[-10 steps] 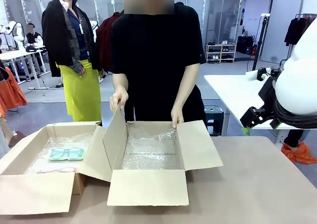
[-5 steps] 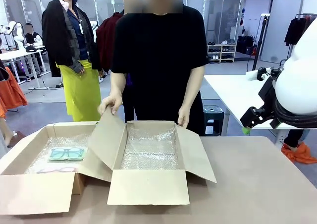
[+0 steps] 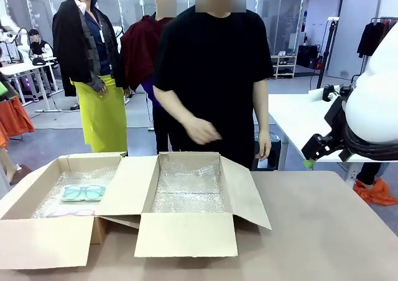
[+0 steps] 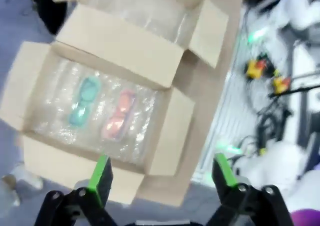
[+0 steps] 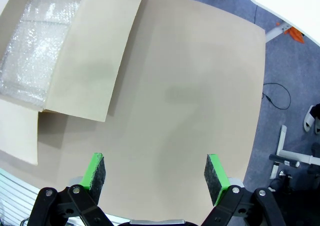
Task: Pack the glasses set securely to prepare it for shipping.
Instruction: Position the Package Box on the left side of the table.
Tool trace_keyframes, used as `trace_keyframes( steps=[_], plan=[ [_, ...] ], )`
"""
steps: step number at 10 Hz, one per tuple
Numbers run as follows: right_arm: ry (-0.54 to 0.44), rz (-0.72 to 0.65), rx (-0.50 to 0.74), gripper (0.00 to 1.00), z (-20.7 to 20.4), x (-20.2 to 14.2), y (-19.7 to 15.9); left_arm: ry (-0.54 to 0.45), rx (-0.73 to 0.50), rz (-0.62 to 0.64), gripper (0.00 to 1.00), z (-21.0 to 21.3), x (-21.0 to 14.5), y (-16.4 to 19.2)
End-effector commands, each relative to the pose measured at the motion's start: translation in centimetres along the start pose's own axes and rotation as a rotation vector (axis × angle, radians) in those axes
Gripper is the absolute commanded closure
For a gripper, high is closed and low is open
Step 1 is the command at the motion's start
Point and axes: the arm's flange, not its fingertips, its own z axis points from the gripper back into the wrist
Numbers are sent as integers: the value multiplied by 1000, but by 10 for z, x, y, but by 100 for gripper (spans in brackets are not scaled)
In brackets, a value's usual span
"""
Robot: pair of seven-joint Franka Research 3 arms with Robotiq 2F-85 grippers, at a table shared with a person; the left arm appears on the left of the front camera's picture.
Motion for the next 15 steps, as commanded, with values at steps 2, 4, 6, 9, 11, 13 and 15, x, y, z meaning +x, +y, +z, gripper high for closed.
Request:
trace_keyframes(
  steps=[2,4,6,9,11,13,15],
  plan=[
    [-6,7,-7,0,2,1,1,160,271,-98,0,-75,9,-65],
    [-6,7,-7,0,2,1,1,182,367,-145,0,-96,13,-79],
    [-6,7,-7,0,2,1,1,107,389,-127,0,-108,17,-80],
    [-6,7,-7,0,2,1,1,59,312,-92,0,-125,18,-77],
    [-6,7,-7,0,2,1,1,-19,251,-70,0,-119,15,-75],
    [-6,7,-7,0,2,1,1,82,301,-94,0,-125,18,-75],
    [-6,7,-7,0,2,1,1,82,301,-94,0,-125,18,-75]
  ],
)
